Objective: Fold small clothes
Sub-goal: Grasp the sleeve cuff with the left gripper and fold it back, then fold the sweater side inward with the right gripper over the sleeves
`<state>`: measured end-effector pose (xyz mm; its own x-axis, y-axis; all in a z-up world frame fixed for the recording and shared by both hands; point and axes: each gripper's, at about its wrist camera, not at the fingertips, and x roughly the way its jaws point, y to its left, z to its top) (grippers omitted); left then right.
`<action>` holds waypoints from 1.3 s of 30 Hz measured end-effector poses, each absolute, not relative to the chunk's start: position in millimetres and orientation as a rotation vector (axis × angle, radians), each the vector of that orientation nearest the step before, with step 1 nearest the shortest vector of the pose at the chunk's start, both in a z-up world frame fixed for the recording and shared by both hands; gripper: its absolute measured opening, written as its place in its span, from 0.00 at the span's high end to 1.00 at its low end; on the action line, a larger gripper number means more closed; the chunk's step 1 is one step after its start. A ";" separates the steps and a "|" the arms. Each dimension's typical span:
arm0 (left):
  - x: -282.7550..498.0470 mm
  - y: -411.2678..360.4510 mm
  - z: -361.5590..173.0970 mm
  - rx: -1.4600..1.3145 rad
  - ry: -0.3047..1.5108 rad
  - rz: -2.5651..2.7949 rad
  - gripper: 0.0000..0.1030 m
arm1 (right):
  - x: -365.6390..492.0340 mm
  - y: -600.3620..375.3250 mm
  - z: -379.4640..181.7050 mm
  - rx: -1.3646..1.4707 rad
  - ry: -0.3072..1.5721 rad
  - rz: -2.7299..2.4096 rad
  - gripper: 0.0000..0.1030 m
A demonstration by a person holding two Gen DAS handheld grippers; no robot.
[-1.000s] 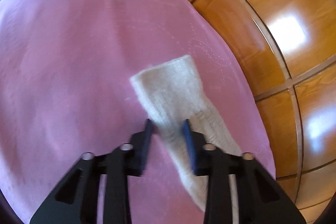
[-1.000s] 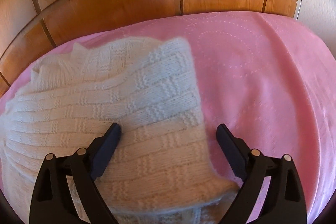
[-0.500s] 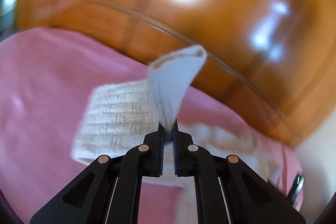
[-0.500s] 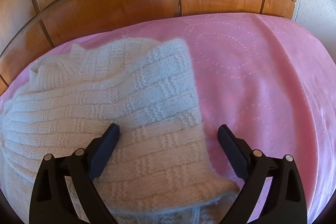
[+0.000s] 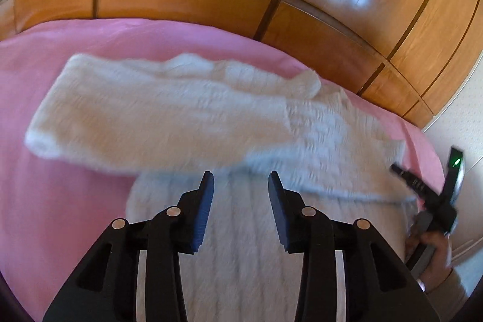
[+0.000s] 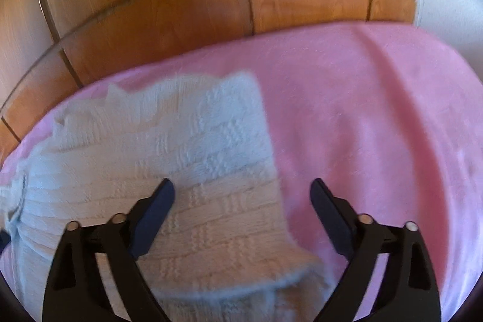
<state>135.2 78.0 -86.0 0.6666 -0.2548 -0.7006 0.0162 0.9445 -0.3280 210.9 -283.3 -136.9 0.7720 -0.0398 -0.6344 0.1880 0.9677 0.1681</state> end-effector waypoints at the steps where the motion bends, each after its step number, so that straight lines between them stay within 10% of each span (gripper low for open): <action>1: 128.2 81.1 -88.3 -0.301 0.828 -0.142 0.64 | 203.6 -278.2 -127.9 0.229 0.652 -0.097 0.17; 8: 95.8 89.1 -107.8 -0.309 0.840 -0.085 0.64 | 204.3 -179.0 -111.1 0.332 0.806 0.468 0.49; 16: 89.6 99.7 -123.7 -0.366 0.830 -0.101 0.64 | 243.4 -78.3 -139.3 0.404 0.996 0.634 0.53; 20: 89.1 99.7 -124.5 -0.378 0.821 -0.109 0.64 | 249.3 -60.8 -137.5 0.341 1.011 0.596 0.95; 31: 84.4 103.5 -123.5 -0.406 0.816 -0.119 0.64 | 199.6 -157.9 -33.3 0.265 0.675 0.536 0.94; 39: 85.2 103.3 -122.7 -0.391 0.821 -0.108 0.64 | 203.4 -271.9 -72.0 0.413 0.702 0.279 0.94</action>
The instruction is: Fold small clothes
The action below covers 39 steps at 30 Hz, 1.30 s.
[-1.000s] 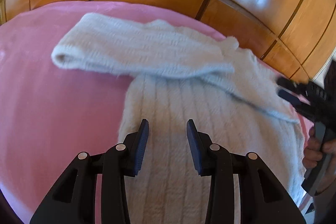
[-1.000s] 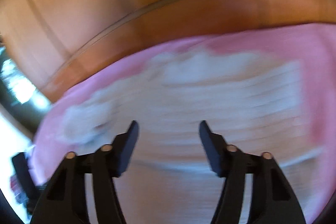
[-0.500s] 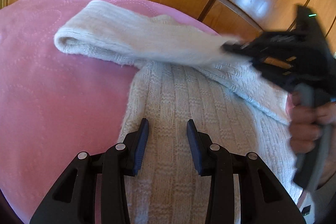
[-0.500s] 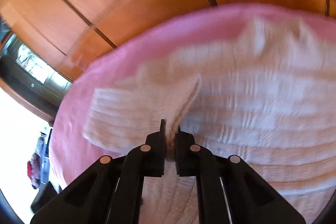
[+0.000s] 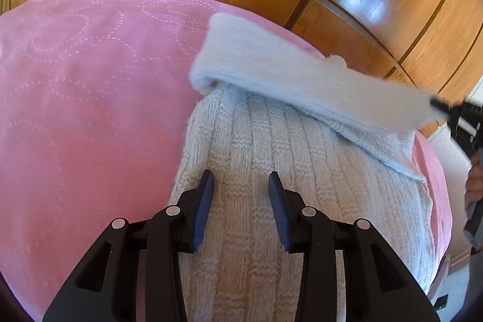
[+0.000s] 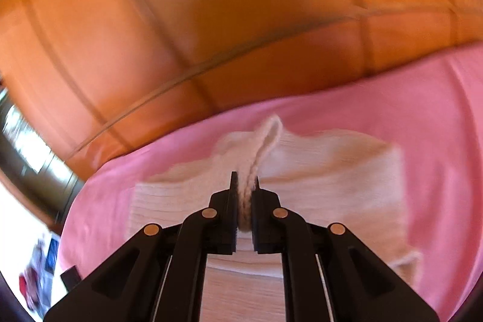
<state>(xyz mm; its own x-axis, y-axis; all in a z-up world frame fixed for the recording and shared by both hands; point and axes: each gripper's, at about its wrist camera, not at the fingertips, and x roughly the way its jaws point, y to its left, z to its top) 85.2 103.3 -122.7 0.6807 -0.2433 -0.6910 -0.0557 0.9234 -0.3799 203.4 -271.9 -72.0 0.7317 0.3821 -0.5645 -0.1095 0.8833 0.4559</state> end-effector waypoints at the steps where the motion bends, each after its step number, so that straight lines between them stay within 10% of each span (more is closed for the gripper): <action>1: 85.5 103.1 -123.0 -0.389 0.822 -0.106 0.64 | 204.4 -284.8 -85.0 0.425 0.726 0.239 0.94; 7: 89.1 98.1 -116.1 -0.347 0.862 -0.086 0.64 | 211.7 -323.3 -143.5 0.472 0.868 0.116 0.94; 12: 89.7 102.4 -86.1 -0.342 0.833 -0.089 0.64 | 201.0 -333.9 -136.7 0.477 0.812 0.113 0.60; 27: 198.7 82.0 -103.2 -0.210 0.877 -0.091 0.64 | 223.8 -263.9 -153.2 0.091 0.783 0.106 0.43; 39: 140.3 95.5 -92.9 -0.176 0.879 -0.094 0.64 | 164.1 -279.4 -138.6 0.106 0.794 0.154 0.22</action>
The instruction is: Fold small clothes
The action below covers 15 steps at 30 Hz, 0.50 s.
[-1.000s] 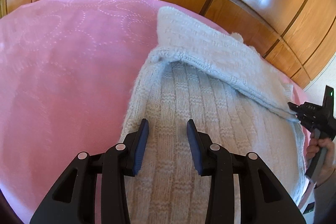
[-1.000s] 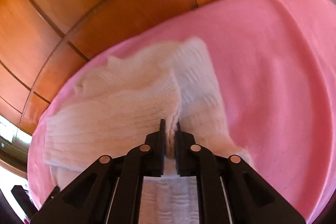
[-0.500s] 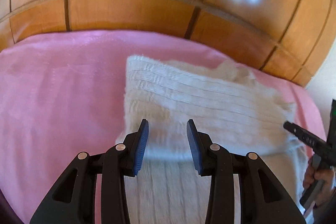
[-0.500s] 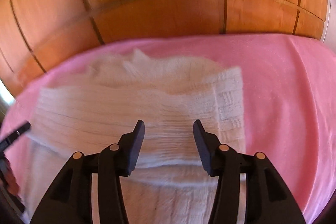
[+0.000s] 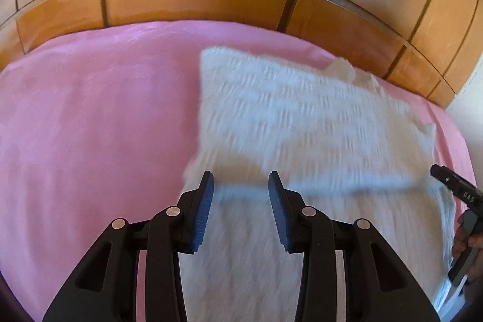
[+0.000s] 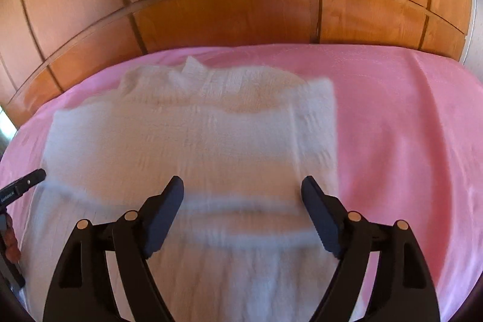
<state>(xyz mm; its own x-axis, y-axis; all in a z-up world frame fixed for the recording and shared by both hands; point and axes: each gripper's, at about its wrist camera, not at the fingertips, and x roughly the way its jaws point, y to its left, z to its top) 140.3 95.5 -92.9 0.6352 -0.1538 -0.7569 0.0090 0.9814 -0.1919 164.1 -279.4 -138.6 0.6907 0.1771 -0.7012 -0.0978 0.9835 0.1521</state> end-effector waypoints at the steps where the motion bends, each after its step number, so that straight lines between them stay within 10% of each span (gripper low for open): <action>1: 129.1 99.6 -94.3 -0.179 0.888 -0.094 0.64 | 155.3 -284.2 -139.4 0.107 0.798 0.153 0.22; 15: -33.7 135.2 -110.4 -0.334 0.944 -0.159 0.64 | -1.6 -324.2 -172.9 0.258 0.956 0.246 0.28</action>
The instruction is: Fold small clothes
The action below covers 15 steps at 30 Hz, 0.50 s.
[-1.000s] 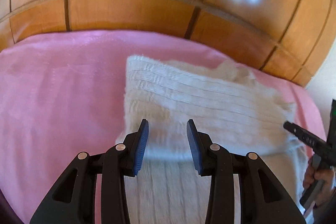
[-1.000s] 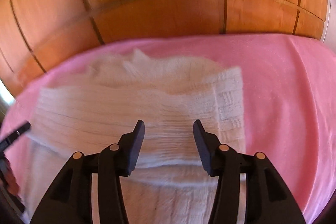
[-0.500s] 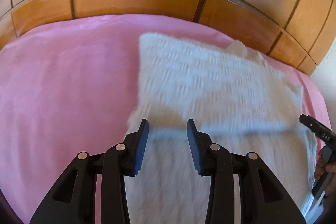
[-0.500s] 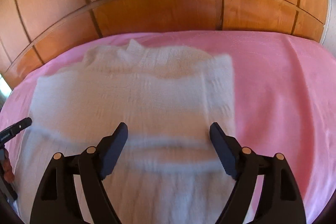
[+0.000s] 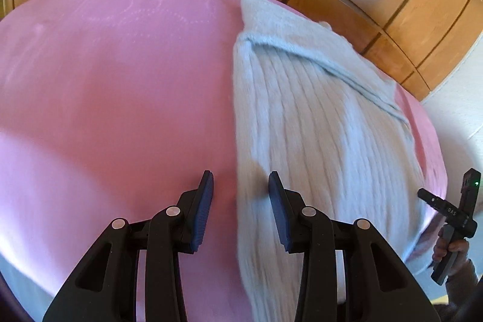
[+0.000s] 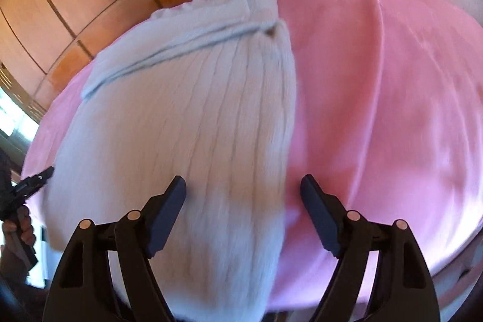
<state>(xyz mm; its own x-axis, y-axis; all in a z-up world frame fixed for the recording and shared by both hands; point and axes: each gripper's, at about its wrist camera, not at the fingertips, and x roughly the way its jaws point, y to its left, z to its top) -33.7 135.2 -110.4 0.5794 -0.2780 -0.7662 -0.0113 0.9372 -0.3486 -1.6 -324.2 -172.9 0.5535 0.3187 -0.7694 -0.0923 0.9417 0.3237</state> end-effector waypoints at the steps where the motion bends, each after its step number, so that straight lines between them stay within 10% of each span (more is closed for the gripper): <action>1: -42.4 134.2 -111.1 -0.340 0.953 -0.164 0.64 | -9.2 -322.0 -173.3 0.252 0.972 0.258 0.30; 10: -84.6 122.0 -120.1 -0.385 1.044 -0.255 0.64 | -43.6 -313.4 -203.7 0.300 1.092 0.323 0.45; 15: -93.5 117.1 -114.5 -0.364 1.036 -0.303 0.94 | -42.3 -305.8 -207.5 0.317 1.158 0.430 0.86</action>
<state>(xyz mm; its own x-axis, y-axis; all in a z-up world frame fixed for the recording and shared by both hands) -93.5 117.1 -114.5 0.4778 -0.4106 -0.7766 0.0727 0.8995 -0.4309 -42.3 -305.8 -207.5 0.3349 0.4825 -0.8093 -0.1621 0.8756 0.4550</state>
